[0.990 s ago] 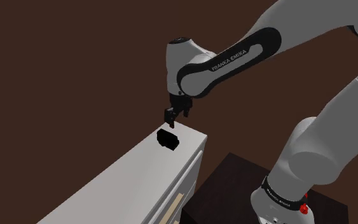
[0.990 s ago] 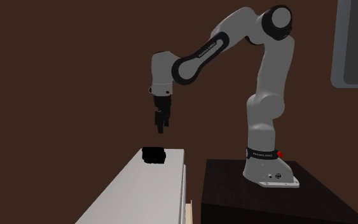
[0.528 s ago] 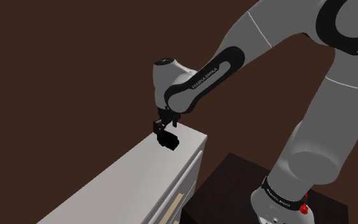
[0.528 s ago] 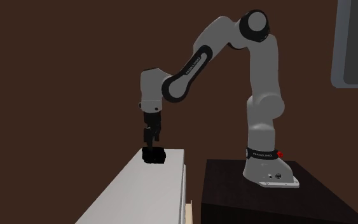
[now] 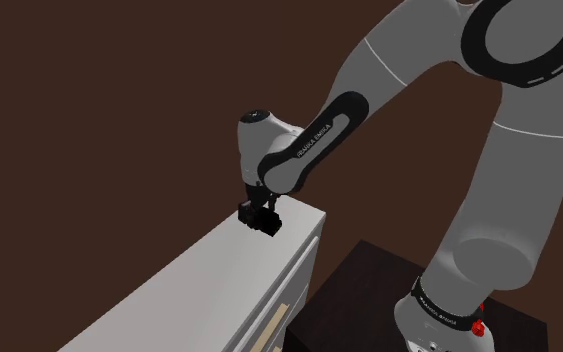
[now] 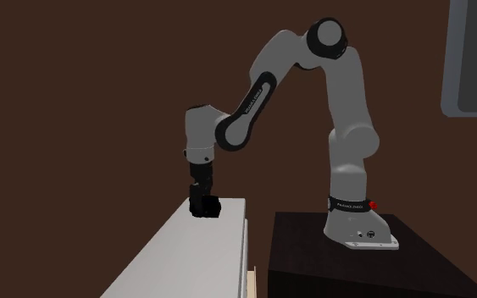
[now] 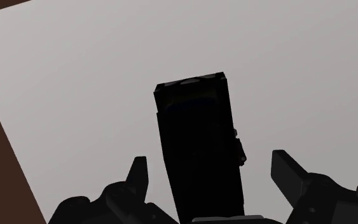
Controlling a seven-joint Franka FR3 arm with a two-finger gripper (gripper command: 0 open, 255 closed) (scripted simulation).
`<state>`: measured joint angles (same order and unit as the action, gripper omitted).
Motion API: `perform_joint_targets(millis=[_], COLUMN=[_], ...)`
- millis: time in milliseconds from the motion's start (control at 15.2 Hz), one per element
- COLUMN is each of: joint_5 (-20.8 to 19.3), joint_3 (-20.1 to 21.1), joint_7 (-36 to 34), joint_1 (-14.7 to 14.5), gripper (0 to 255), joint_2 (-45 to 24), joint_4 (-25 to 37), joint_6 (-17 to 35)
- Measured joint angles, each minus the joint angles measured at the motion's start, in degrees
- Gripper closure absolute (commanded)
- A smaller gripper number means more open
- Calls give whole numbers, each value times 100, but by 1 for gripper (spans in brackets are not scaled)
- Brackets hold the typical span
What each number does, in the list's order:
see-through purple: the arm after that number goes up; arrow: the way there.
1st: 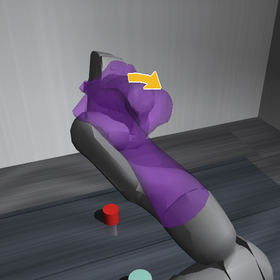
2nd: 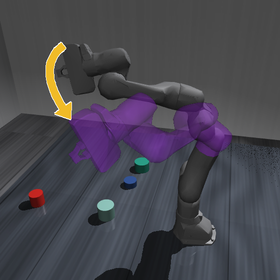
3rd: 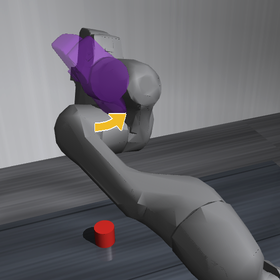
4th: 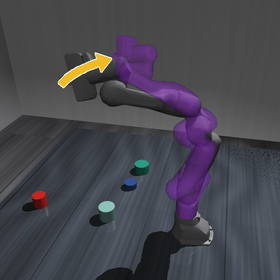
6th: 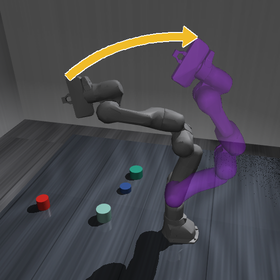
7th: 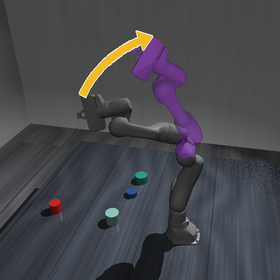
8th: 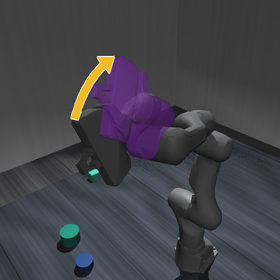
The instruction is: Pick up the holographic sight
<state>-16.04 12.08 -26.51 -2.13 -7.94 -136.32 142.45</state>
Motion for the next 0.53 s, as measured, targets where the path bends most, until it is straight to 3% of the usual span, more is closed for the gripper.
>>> perform_joint_targets(millis=[66,528], joint_5=[-14,-30], joint_3=[-4,-5], joint_7=[-12,-24], joint_1=[-1,-3], gripper=[255,255], joint_2=[-18,-37], joint_4=[-9,-15], joint_6=[26,59])
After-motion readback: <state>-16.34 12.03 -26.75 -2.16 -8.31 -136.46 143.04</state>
